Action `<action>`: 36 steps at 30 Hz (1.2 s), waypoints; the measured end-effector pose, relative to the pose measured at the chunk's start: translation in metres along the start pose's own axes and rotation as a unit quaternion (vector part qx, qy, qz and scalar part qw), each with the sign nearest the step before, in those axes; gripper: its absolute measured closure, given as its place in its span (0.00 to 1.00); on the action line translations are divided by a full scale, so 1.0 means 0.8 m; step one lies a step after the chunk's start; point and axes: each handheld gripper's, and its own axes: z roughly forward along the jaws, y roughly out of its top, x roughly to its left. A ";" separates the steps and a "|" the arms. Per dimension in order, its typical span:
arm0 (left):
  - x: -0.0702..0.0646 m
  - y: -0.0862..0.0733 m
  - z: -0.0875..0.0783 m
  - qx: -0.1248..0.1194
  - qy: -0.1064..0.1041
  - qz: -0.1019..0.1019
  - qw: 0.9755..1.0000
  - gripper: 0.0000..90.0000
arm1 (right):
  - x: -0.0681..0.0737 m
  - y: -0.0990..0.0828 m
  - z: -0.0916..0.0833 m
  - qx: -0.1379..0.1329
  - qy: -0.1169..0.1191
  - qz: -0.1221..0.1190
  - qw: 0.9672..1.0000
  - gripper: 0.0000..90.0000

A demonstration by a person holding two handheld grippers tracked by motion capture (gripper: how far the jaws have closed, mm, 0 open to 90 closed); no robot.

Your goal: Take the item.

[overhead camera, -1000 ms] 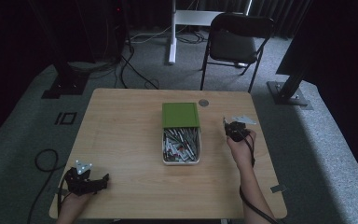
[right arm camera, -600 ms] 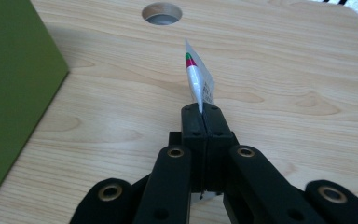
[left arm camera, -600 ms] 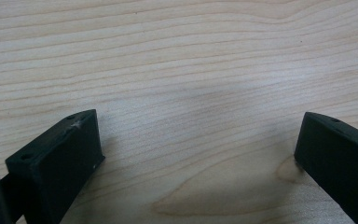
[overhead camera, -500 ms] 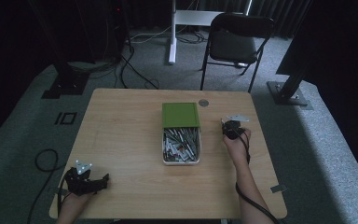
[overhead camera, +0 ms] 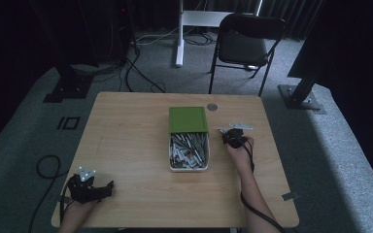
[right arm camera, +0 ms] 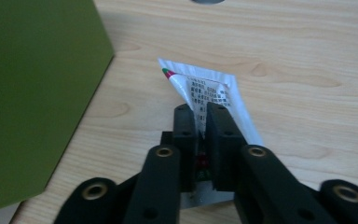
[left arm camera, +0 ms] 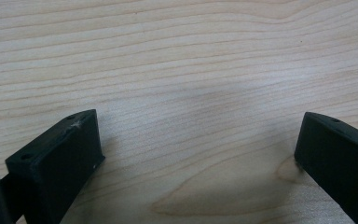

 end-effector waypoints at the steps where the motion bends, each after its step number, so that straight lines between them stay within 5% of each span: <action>1: 0.000 0.000 0.000 0.000 0.000 0.000 1.000 0.01 | 0.000 0.000 0.000 0.000 0.000 0.000 1.000 0.91; 5: 0.000 0.000 0.000 0.000 0.000 0.000 1.000 0.01 | 0.004 -0.004 0.004 -0.004 0.025 0.011 1.000 0.81; 12: 0.000 0.000 0.000 0.000 0.000 0.000 1.000 0.01 | 0.007 -0.006 -0.003 -0.017 0.035 0.022 0.999 0.68; 23: 0.000 0.000 0.000 0.000 0.000 0.000 1.000 0.01 | -0.008 -0.019 -0.024 -0.022 0.005 0.009 1.000 0.49; 36: 0.000 0.000 0.000 0.000 0.000 0.000 1.000 0.01 | -0.035 -0.040 -0.050 -0.027 -0.013 0.031 0.999 0.28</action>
